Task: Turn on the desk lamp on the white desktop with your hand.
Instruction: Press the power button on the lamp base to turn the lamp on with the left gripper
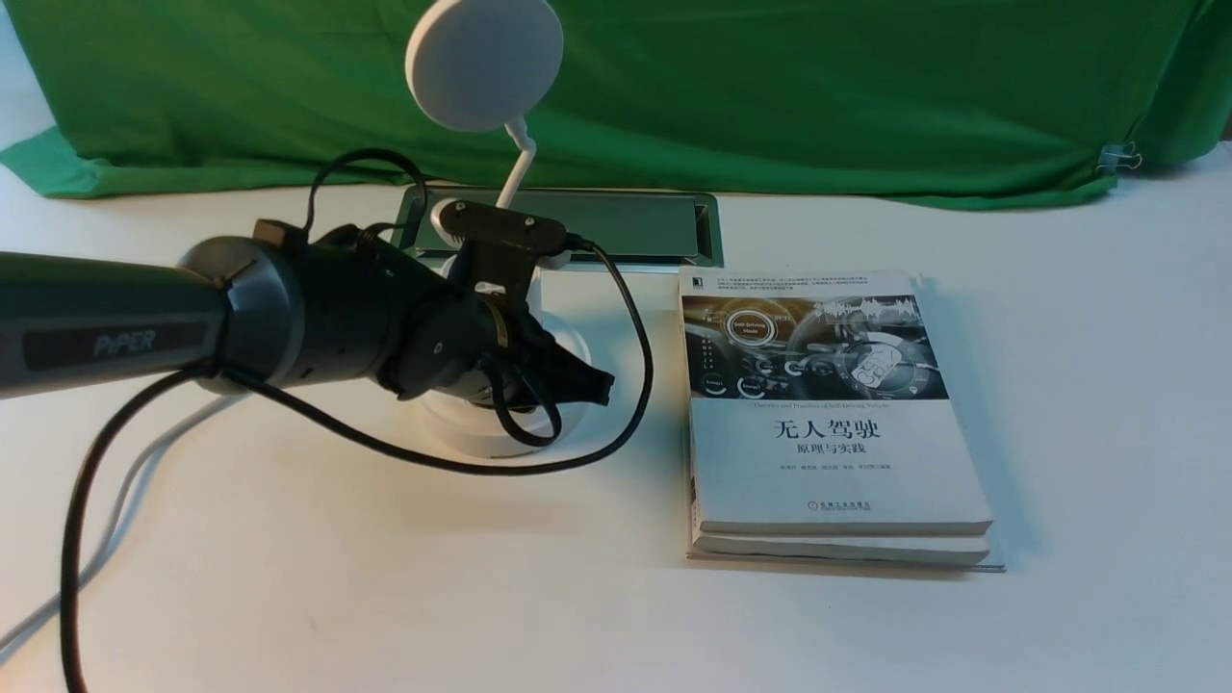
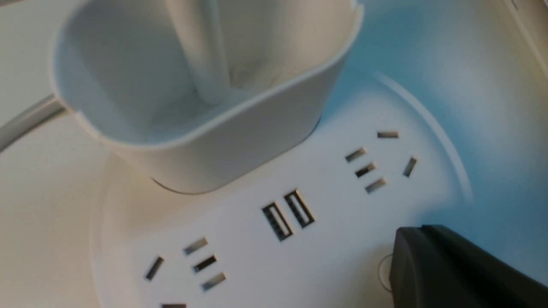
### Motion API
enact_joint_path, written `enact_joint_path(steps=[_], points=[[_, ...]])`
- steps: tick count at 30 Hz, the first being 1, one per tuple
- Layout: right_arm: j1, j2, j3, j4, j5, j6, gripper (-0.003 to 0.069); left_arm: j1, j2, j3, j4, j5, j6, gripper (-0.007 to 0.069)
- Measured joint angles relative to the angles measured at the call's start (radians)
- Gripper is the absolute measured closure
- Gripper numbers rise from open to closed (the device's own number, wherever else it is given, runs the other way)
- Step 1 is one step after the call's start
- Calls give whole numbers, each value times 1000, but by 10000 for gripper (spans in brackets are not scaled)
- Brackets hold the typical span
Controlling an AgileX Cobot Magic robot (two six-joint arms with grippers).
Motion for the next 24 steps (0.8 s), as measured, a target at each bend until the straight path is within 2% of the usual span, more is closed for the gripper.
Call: enact_joint_path(steps=[11,17,24], points=[[0,0,0,0,-1,0,418,0,0,4,-24,0,-69,623],[0,0,0,0,0,0,418,0,-3,61,-78,-85,-110,623],[0,0,0,0,0,0,418,0,-5,60,-84,-107,-116,623]])
